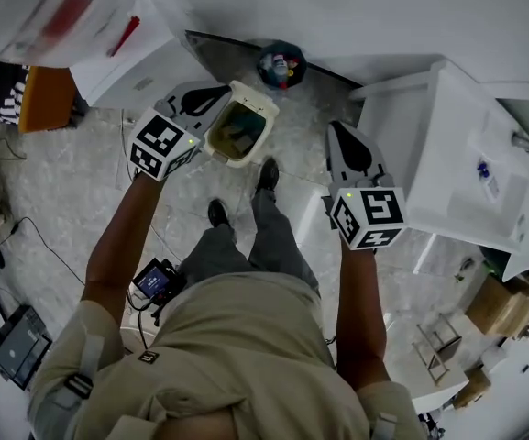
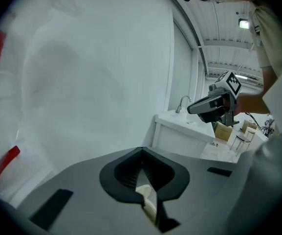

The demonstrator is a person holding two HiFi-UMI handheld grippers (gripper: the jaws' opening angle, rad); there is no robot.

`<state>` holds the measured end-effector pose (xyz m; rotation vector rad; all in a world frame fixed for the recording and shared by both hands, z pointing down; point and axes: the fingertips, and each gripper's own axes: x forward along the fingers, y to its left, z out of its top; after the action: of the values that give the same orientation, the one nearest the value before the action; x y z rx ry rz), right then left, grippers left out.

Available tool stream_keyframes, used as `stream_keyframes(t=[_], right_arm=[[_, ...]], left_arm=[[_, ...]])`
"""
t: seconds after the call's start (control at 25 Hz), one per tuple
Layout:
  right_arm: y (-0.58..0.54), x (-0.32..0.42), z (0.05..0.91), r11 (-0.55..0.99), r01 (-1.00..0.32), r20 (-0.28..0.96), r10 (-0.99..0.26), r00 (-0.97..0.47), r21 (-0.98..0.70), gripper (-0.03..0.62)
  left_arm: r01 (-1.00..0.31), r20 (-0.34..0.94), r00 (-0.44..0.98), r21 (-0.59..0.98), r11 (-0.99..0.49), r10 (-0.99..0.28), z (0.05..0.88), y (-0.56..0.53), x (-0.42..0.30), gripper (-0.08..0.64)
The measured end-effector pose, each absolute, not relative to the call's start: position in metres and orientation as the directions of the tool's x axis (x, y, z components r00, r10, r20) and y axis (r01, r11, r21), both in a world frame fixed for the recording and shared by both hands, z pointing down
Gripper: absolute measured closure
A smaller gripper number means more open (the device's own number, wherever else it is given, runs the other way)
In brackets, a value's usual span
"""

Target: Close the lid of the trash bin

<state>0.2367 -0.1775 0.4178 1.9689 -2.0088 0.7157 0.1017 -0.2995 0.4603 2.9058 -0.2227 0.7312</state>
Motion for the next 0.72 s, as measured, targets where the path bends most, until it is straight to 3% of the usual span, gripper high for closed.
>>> stream_keyframes(t=[0.72], right_arm=[[-0.161, 0.279, 0.532, -0.117, -0.964, 0.603, -0.796, -0.054, -0.241, 0.566]], left_arm=[[-0.116, 0.669, 0.743, 0.166, -0.979, 0.026, 0.643, -0.313, 0.157, 0.545]])
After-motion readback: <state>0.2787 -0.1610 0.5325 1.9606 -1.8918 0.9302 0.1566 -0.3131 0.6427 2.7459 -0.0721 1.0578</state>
